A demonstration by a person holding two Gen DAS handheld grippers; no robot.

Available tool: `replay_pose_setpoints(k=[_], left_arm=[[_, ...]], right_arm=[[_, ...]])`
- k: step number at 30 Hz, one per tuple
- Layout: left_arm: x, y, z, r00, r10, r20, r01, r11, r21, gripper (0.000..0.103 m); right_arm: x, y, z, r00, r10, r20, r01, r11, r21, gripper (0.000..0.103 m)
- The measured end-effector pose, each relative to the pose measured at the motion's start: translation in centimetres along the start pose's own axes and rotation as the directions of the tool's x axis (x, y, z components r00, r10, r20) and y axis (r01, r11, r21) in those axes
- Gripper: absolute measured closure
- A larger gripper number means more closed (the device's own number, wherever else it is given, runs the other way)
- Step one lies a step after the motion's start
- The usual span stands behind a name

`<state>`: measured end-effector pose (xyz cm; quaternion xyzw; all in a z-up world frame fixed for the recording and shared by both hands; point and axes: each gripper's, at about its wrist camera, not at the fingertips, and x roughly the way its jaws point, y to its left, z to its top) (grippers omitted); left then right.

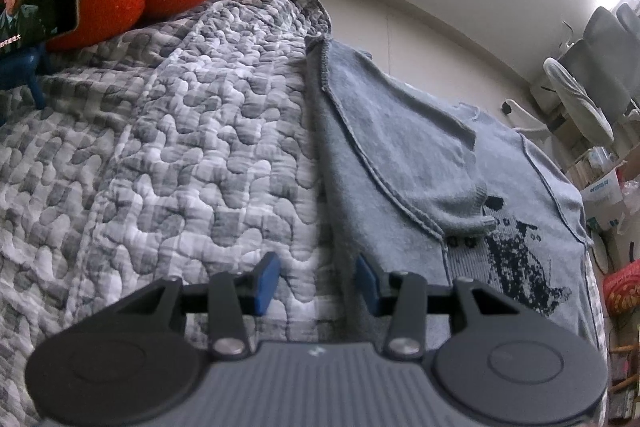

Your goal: Fold clothes

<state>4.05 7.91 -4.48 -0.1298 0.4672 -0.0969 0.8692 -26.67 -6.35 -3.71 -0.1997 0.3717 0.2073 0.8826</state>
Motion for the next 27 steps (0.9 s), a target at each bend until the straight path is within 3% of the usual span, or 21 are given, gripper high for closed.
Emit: replay_pose_setpoints(k=[4, 11, 16, 19, 22, 27], left_arm=[[0.0, 0.0, 0.0, 1.000, 0.004, 0.002, -0.004, 1.000, 0.014, 0.059], [-0.4, 0.1, 0.2, 1.000, 0.005, 0.012, -0.005, 1.000, 0.008, 0.059], [-1.2, 0.1, 0.4, 0.999, 0.003, 0.043, -0.004, 1.000, 0.005, 0.059], [-1.8, -0.4, 0.3, 0.998, -0.026, 0.064, 0.026, 1.000, 0.002, 0.059], [-2.3, -1.7, 0.0, 0.994, -0.064, 0.084, 0.061, 0.997, 0.039, 0.059], [-1.9, -3.7, -1.2, 0.986, -0.159, 0.040, 0.155, 0.984, 0.093, 0.059]], right_arm=[[1.6, 1.0, -1.2, 0.999, 0.014, -0.045, -0.016, 0.999, -0.041, 0.095], [2.2, 0.8, -0.7, 0.996, 0.069, -0.063, -0.069, 0.998, 0.006, 0.088], [-1.2, -1.4, 0.5, 0.984, 0.176, 0.028, -0.178, 0.978, 0.105, 0.087], [-1.4, -4.3, 1.2, 0.992, 0.114, 0.056, -0.124, 0.970, 0.211, 0.087], [0.8, -6.2, 1.1, 1.000, 0.012, -0.006, -0.010, 0.965, 0.261, 0.087], [2.7, -6.1, 1.6, 0.999, 0.044, 0.011, -0.045, 0.959, 0.279, 0.087]])
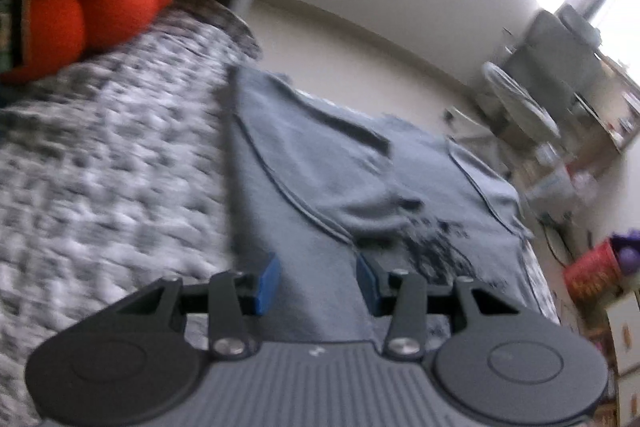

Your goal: Fold clothes

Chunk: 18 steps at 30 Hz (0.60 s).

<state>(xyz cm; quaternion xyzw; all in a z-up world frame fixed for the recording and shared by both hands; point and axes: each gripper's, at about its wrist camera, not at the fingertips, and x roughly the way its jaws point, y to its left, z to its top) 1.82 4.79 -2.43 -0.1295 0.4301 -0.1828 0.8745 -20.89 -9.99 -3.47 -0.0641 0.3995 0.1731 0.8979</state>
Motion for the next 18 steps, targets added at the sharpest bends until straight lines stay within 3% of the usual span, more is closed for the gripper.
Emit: replay_pose_setpoints(k=[3, 7, 9, 15, 18], left_arm=[[1.5, -0.6, -0.6, 0.996, 0.053, -0.069, -0.050, 0.998, 0.049, 0.059], [2.1, -0.1, -0.7, 0.993, 0.054, -0.108, -0.050, 0.998, 0.043, 0.061], [1.8, 0.3, -0.7, 0.992, 0.061, -0.108, -0.059, 0.998, 0.029, 0.071], [1.1, 1.0, -0.4, 0.993, 0.063, -0.095, -0.061, 0.998, 0.021, 0.080], [1.2, 1.3, -0.4, 0.991, 0.086, -0.099, -0.083, 0.996, 0.036, 0.084]], right_arm=[[1.7, 0.2, -0.5, 0.995, -0.074, -0.063, 0.072, 0.997, -0.040, 0.088], [1.0, -0.6, -0.5, 0.995, -0.077, -0.070, 0.077, 0.997, -0.005, 0.088], [0.8, -0.6, -0.5, 0.994, -0.074, -0.079, 0.073, 0.997, -0.014, 0.088], [-0.6, -2.2, 1.8, 0.999, -0.020, 0.048, 0.017, 0.998, 0.065, 0.088], [1.3, -2.8, 3.3, 0.998, -0.005, 0.061, 0.000, 0.995, 0.095, 0.088]])
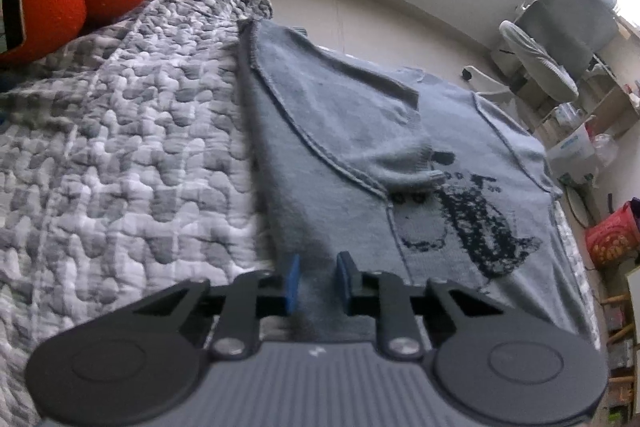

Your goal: Fold clothes

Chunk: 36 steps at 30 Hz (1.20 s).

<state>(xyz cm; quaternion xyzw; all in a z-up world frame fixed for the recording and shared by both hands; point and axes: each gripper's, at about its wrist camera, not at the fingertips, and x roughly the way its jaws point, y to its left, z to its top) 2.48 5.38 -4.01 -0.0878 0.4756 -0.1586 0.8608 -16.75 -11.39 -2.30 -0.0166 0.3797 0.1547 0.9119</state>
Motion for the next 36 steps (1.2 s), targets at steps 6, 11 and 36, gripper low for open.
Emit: replay_pose_setpoints(k=[6, 11, 36], left_arm=[[0.3, 0.2, -0.1, 0.999, 0.043, -0.008, -0.043, 0.999, 0.021, 0.084], [-0.1, 0.3, 0.6, 0.998, 0.048, 0.032, -0.048, 0.999, 0.013, 0.084], [0.5, 2.2, 2.3, 0.992, 0.120, 0.049, -0.119, 0.993, -0.025, 0.083]], right_arm=[[3.5, -1.1, -0.1, 0.995, 0.027, -0.099, -0.024, 0.999, 0.029, 0.090], [2.6, -2.5, 2.0, 0.999, 0.051, -0.015, -0.050, 0.996, 0.077, 0.087], [14.3, -8.5, 11.4, 0.991, 0.137, 0.004, -0.136, 0.977, 0.163, 0.082]])
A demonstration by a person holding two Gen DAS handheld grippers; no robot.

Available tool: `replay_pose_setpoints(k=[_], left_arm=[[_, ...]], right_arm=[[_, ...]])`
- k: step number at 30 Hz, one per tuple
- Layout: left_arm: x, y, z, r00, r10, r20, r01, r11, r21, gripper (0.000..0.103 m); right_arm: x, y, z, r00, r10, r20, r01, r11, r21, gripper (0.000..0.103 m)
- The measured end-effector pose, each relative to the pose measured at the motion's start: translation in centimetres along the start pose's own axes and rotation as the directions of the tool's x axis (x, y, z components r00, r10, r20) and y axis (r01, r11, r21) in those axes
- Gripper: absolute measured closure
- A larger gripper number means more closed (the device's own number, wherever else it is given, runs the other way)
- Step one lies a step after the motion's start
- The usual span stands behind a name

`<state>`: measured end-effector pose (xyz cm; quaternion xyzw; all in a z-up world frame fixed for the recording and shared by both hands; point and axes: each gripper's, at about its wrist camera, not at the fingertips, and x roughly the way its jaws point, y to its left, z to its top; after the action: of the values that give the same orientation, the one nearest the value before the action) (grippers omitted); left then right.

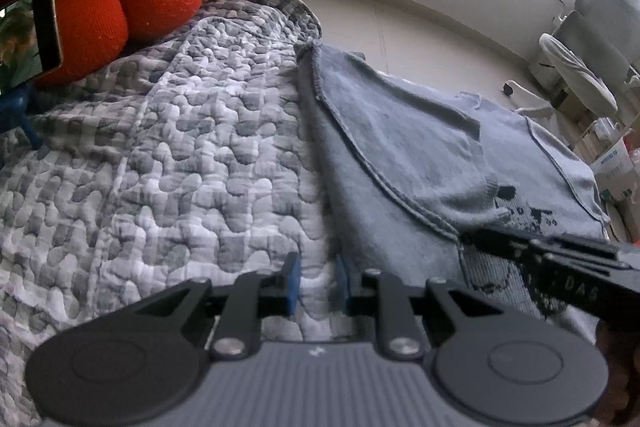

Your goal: Fold clothes

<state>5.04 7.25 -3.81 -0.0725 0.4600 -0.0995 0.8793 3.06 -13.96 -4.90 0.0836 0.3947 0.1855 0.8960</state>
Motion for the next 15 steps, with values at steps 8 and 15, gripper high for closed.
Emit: replay_pose_setpoints(k=[8, 15], left_arm=[[0.0, -0.5, 0.2, 1.000, 0.029, 0.007, -0.029, 1.000, 0.003, 0.082], [-0.8, -1.6, 0.7, 0.997, 0.031, 0.068, -0.031, 0.999, -0.009, 0.080]], right_arm=[[-0.6, -1.5, 0.4, 0.992, -0.125, 0.025, 0.125, 0.992, -0.017, 0.083], [-3.5, -8.2, 0.2, 0.979, -0.205, 0.003, 0.202, 0.966, 0.161, 0.083]])
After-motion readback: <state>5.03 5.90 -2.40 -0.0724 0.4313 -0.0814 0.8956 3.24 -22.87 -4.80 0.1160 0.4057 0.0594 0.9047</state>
